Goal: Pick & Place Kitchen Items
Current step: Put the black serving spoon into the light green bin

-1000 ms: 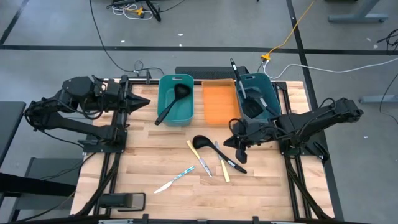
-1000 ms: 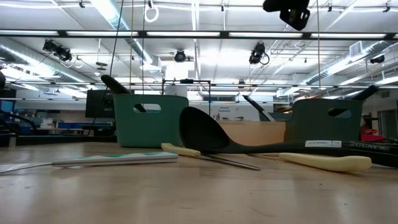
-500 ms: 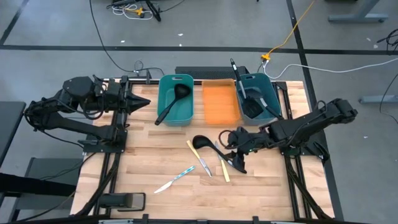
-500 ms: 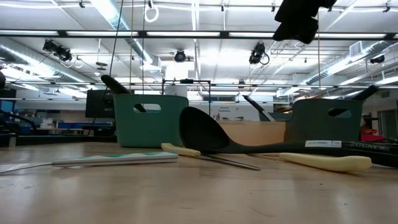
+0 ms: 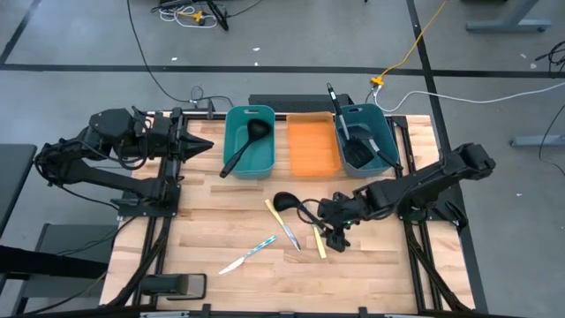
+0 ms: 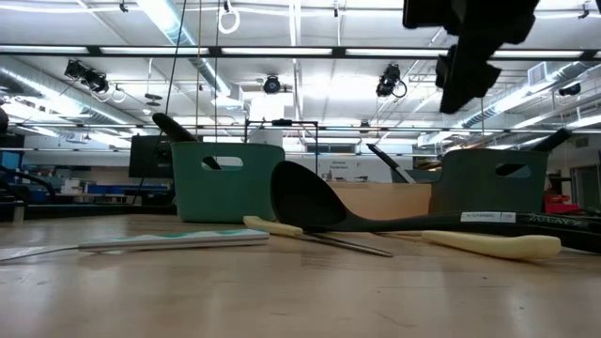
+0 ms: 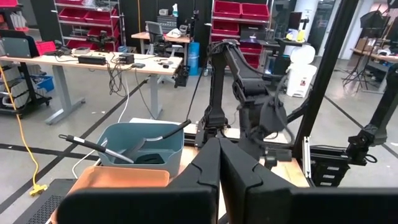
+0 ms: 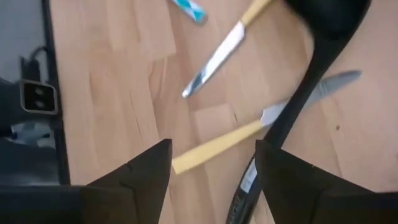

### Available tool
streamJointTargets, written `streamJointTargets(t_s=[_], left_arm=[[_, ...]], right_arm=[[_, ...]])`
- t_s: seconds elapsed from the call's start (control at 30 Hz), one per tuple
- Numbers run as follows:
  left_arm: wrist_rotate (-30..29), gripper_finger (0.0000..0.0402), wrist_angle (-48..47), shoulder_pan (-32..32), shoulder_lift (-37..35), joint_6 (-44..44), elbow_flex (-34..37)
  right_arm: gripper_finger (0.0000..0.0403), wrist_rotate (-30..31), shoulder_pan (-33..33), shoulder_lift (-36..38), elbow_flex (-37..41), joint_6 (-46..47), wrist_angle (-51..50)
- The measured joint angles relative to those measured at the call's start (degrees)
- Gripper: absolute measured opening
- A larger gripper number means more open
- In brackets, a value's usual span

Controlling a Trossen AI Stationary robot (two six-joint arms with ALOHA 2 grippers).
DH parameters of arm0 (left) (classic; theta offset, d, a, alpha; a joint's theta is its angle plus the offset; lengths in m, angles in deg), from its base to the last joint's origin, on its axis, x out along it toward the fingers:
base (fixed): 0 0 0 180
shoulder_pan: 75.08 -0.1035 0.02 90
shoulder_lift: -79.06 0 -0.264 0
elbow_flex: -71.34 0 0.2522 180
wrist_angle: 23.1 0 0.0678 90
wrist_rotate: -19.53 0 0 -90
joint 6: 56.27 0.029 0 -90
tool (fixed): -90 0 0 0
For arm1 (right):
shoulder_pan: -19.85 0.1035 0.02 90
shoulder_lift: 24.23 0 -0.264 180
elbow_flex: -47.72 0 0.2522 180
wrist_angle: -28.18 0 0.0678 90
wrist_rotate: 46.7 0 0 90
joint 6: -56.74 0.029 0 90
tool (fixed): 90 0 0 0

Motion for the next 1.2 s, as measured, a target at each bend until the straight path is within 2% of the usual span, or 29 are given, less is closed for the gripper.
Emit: streamJointTargets(t_s=[0.47,0.9,1.2], left_arm=[[0.0,0.0006,-0.2,0.0,0.0,0.1,0.0],[0.0,0.0003,-0.3,0.0,0.0,0.0,0.0],[0.0,0.0003,-0.3,0.0,0.0,0.0,0.0]], right_arm=[[0.0236,-0.3,0.0,-4.0,0.0,1.5,-4.9],[0.0236,-0.2,0.0,-5.6,0.0,1.7,-6.0],[0.0236,0.0,0.0,-10.1,0.0,2.0,-5.8]])
